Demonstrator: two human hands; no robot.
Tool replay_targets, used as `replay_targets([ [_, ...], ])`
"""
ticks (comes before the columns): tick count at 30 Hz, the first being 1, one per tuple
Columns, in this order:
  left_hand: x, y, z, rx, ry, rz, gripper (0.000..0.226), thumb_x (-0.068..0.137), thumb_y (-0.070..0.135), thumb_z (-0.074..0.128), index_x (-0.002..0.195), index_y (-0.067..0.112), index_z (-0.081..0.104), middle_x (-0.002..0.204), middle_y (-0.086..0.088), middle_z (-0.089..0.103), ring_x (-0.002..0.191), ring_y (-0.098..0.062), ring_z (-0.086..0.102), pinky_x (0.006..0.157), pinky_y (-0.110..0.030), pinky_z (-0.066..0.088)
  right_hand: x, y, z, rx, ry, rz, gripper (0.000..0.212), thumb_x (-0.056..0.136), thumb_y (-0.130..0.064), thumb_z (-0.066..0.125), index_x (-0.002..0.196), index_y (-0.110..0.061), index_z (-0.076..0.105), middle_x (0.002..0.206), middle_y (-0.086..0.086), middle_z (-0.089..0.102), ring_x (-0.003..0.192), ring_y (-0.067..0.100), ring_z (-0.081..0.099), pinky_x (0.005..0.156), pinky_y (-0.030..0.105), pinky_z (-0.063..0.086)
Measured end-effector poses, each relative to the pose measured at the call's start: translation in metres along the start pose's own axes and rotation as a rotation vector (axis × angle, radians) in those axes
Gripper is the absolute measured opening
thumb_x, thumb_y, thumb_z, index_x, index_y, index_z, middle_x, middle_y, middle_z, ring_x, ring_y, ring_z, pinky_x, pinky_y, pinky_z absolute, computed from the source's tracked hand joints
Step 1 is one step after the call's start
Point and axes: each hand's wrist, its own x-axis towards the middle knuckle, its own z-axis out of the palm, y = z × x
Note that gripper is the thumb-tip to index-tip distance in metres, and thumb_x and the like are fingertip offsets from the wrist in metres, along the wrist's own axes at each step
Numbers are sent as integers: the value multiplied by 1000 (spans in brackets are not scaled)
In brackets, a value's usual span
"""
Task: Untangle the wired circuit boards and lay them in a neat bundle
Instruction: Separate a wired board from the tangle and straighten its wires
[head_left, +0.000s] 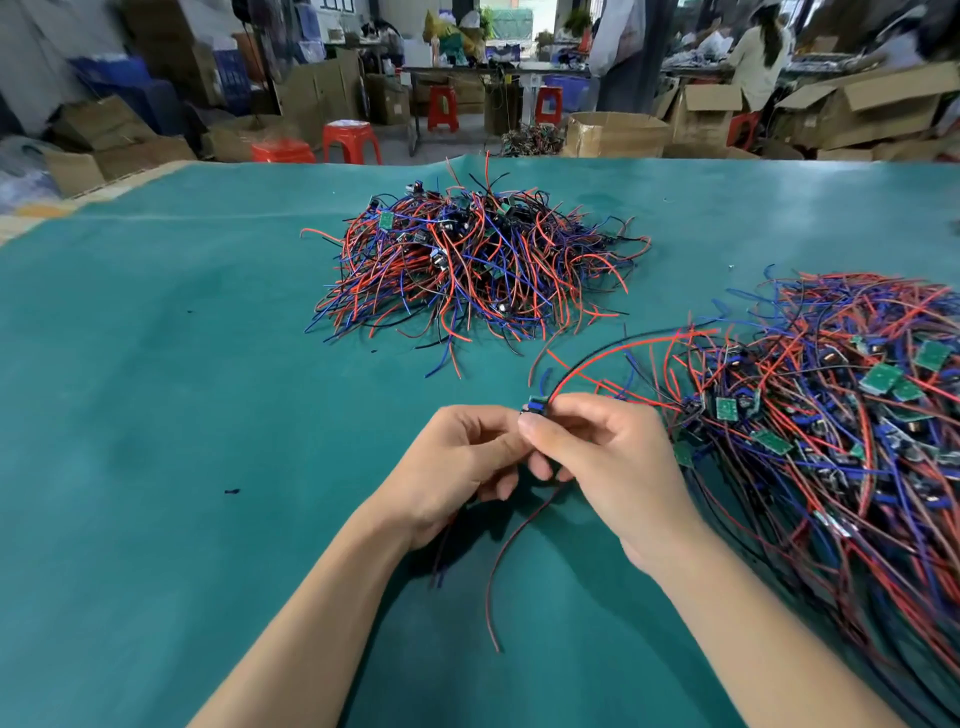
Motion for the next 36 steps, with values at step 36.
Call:
replay_targets([
  [36, 9, -9, 0, 177, 123, -136, 17, 94, -9, 56, 107, -2, 66, 102, -18, 69, 86, -21, 65, 87, -29, 51, 92, -96, 194, -279, -425, 295, 22, 85, -21, 73, 96, -5, 63, 95, 15, 69, 70, 31, 74, 74, 43, 65],
])
